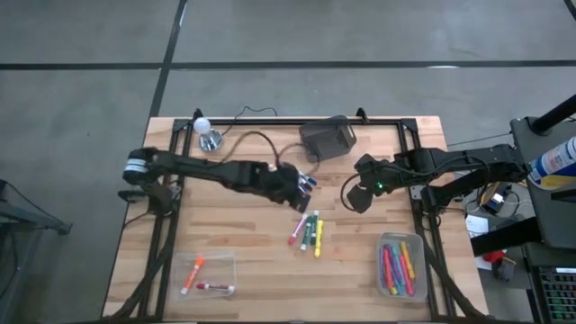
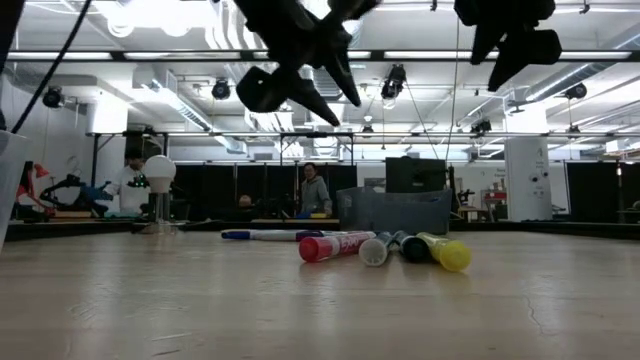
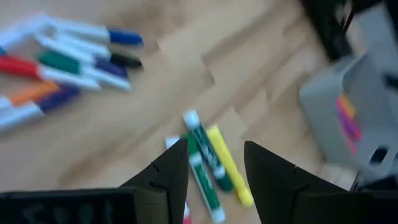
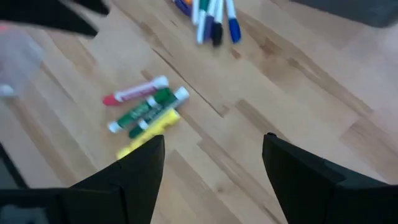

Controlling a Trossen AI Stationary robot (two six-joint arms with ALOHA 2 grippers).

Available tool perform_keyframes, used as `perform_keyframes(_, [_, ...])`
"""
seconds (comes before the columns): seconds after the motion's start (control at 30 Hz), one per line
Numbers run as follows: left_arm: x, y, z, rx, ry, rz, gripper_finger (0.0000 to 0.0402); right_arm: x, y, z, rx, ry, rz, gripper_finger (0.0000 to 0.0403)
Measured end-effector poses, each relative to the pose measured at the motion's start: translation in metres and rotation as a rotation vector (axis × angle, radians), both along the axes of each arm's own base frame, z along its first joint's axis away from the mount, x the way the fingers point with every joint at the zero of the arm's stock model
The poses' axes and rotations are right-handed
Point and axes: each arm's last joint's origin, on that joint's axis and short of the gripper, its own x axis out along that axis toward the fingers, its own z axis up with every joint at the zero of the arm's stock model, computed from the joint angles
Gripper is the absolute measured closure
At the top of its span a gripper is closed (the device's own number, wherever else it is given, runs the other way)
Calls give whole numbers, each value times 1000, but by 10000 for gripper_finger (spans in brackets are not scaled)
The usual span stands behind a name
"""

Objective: Pick & Place Markers
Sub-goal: Put the pink marker pen into the transparent bin

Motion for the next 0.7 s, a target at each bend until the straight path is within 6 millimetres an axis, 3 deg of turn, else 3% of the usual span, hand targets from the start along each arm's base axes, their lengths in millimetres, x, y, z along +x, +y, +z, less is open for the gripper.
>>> perform_keyframes(0.23, [33,-24,-25,-5,202,-34,254,-16,-1,-6,-33,180,92,145])
perform_keyframes(0.37, [49,-37,-36,-13,232,-38,254,-32,-1,-7,-30,310,161,145])
perform_keyframes(0.7, [57,-63,-78,-73,347,19,254,-61,-4,6,-60,295,233,145])
